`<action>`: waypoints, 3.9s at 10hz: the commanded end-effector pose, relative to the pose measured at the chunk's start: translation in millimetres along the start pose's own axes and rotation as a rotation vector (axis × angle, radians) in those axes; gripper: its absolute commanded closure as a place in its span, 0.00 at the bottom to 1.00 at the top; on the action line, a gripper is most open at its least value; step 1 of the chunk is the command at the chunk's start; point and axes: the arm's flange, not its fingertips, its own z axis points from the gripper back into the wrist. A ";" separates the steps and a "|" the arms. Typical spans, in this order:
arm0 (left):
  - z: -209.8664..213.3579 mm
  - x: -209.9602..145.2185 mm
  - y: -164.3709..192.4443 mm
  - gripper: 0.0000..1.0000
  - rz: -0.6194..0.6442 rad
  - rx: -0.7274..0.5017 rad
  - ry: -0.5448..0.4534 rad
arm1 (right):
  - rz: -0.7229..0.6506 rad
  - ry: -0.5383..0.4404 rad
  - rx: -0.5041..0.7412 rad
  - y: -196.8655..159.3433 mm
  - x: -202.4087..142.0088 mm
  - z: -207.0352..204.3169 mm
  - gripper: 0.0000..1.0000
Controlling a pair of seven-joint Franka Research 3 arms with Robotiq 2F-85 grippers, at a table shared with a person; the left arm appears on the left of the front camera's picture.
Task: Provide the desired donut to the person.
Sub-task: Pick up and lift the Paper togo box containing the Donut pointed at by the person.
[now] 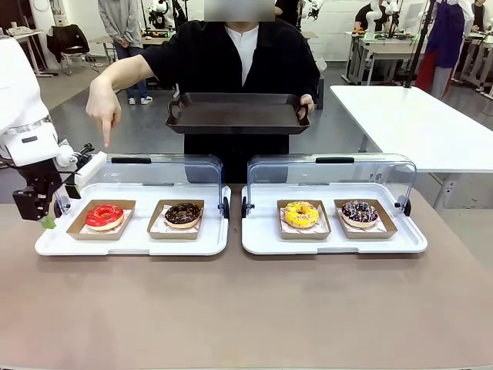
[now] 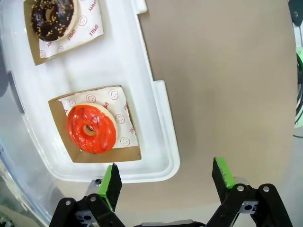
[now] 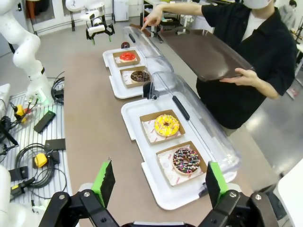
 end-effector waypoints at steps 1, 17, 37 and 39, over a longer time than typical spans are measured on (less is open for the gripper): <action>4.5 1.8 -4.0 0.00 -0.019 -0.002 0.023 | 0.006 -0.012 0.002 -0.3 0.1 -1.5 0.00; -85.4 -11.4 48.5 0.00 0.076 -0.027 0.031 | 0.006 -0.012 0.002 -0.3 0.1 -1.5 0.00; -114.0 -35.8 52.9 1.00 0.113 -0.075 -0.018 | 0.006 -0.012 0.002 -0.3 0.1 -1.5 0.00; -114.2 -36.3 52.3 1.00 0.110 -0.076 -0.021 | 0.006 -0.012 0.002 -0.3 0.1 -1.5 0.00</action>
